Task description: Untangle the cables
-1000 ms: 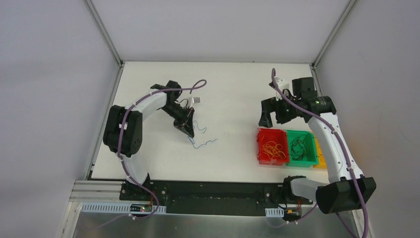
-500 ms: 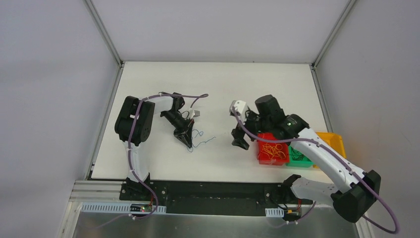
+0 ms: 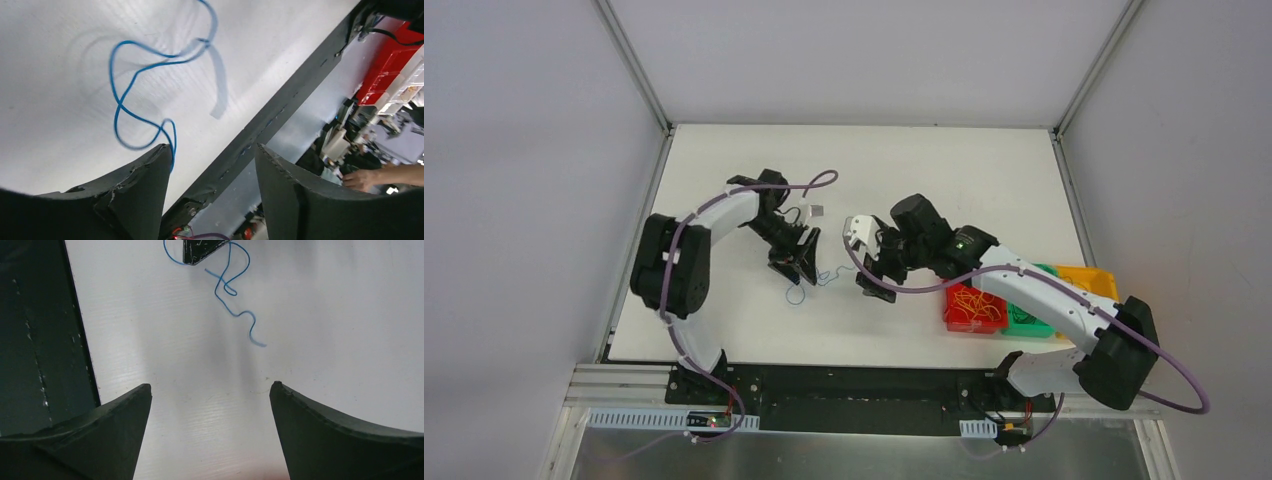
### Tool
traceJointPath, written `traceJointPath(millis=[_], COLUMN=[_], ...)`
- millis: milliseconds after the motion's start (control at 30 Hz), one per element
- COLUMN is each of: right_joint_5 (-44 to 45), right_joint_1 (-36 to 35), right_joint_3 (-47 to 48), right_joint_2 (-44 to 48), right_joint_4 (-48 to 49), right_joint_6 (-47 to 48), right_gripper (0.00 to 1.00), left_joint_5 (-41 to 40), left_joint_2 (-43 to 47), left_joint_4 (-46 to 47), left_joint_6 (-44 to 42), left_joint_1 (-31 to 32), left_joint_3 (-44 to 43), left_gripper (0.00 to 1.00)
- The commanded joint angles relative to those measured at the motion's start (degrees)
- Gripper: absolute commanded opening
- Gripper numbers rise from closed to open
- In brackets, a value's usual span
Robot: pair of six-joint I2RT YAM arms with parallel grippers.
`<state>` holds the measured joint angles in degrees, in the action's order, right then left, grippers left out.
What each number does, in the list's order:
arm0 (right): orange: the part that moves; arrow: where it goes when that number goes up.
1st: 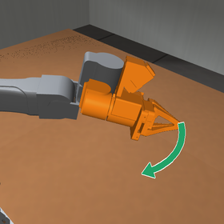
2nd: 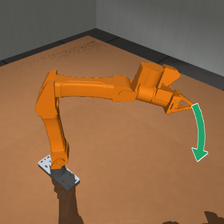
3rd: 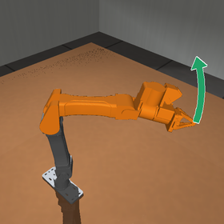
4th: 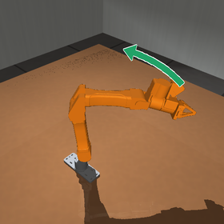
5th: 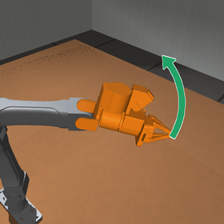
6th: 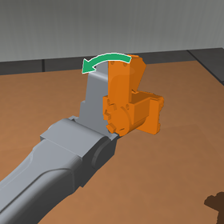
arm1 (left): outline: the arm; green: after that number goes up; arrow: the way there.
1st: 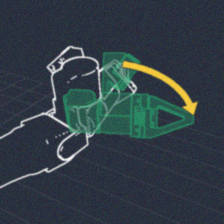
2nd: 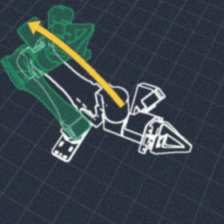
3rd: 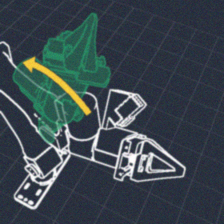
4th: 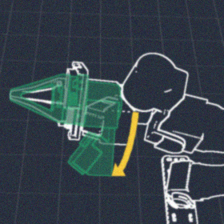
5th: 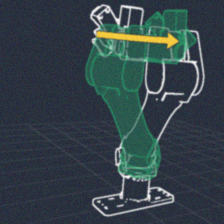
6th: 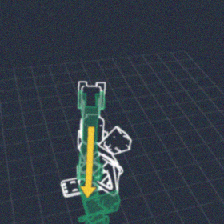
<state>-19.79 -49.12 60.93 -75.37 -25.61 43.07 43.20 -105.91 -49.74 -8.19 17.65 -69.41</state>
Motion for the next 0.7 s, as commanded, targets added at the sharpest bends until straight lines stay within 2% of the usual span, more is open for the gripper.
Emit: traceJointPath(millis=[0, 67, 167, 267, 433, 667], right_joint_5=[-1.1, 0.5, 2.9, 0.5, -5.9, -11.4], right_joint_1=[-0.2, -0.2, -0.2, -0.2, -0.9, -2.4], right_joint_3=[4.7, 5.8, 7.0, 8.1, 17.7, 15.4], right_joint_2=[1.5, 0.0, -2.5, -5.1, -15.7, -23.0], right_joint_4=[-0.9, -1.4, -1.5, -1.8, -8.3, -10.0], right_joint_6=[-8.5, -13.5, -19.2, -19.0, -9.2, 21.0], right_gripper=[0.92, 0.94, 0.96, 0.99, 0.99, 0.99], left_joint_5=[2.1, 2.6, 4.9, 6.6, 9.3, 10.7], left_joint_2=[9.8, 11.2, 12.0, 12.3, 14.4, 14.4], left_joint_4=[-2.8, -3.4, -4.0, -3.7, -1.5, -0.1], left_joint_6=[0.4, 1.0, 2.6, 4.6, 7.4, 8.0], left_joint_1=[-2.7, -5.5, -11.3, -18.5, -25.6, -27.3], left_joint_3=[-2.4, -3.0, -3.4, -3.6, -2.5, -0.7], left_gripper=[0.68, 0.74, 0.76, 0.75, 0.75, 0.76])
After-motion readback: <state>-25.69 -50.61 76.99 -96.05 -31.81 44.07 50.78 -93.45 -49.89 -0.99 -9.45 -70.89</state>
